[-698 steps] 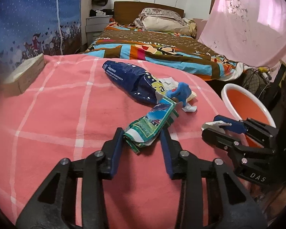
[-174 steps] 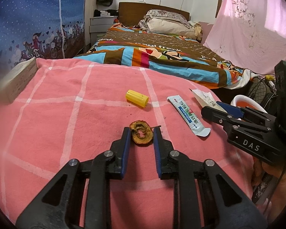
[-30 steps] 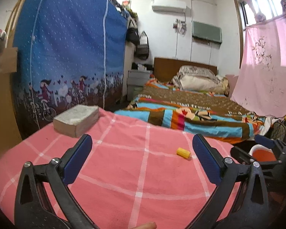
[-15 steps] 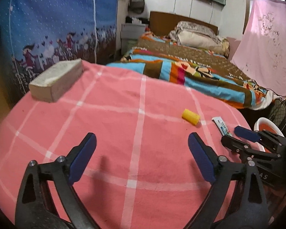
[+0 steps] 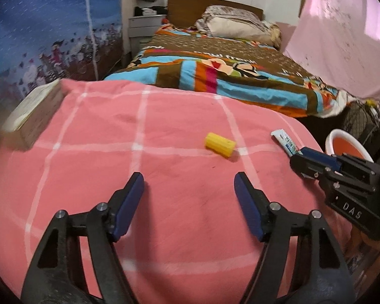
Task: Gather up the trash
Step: 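Grasp the toothpaste tube with the right tool while the left tool grasps the yellow cap, then carry the toothpaste tube and yellow cap over the orange bucket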
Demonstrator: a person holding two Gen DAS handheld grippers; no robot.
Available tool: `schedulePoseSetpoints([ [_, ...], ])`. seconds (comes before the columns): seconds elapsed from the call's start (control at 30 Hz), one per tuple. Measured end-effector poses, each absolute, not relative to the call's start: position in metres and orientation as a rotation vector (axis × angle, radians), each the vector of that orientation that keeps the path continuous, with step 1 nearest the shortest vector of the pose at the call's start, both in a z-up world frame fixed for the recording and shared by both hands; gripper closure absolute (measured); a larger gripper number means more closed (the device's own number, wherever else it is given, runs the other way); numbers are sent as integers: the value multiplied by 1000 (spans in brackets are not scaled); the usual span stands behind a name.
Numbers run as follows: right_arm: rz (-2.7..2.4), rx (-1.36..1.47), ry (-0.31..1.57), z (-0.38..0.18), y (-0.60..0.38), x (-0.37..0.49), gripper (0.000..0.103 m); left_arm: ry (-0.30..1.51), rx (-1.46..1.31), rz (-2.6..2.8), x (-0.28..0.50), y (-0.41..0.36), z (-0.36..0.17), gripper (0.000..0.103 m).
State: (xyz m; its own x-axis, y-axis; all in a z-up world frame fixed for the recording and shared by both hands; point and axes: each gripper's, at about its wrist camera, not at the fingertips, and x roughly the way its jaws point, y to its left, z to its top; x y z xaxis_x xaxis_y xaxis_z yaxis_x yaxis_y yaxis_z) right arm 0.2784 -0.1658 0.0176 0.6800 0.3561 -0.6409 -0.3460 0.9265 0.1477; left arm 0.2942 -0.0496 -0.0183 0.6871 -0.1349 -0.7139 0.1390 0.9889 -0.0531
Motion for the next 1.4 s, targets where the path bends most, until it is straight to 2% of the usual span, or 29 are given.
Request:
schedulePoseSetpoints([
  [0.27, 405, 53, 730, 16, -176, 282, 83, 814, 51, -191, 321, -65, -16, 29],
  [0.4, 419, 74, 735, 15, -179, 284, 83, 833, 93, -199, 328, -72, -19, 43],
  [0.57, 427, 82, 736, 14, -181, 284, 83, 829, 121, -206, 331, -78, -18, 52],
  [0.7, 427, 81, 736, 14, -181, 283, 83, 825, 134, -209, 330, -81, -18, 68],
  [1.17, 442, 94, 723, 13, -183, 281, 83, 743, 139, -205, 308, -87, -7, 68],
  [1.4, 444, 80, 632, 24, -184, 265, 84, 686, 108, -213, 291, -88, 1, 68],
])
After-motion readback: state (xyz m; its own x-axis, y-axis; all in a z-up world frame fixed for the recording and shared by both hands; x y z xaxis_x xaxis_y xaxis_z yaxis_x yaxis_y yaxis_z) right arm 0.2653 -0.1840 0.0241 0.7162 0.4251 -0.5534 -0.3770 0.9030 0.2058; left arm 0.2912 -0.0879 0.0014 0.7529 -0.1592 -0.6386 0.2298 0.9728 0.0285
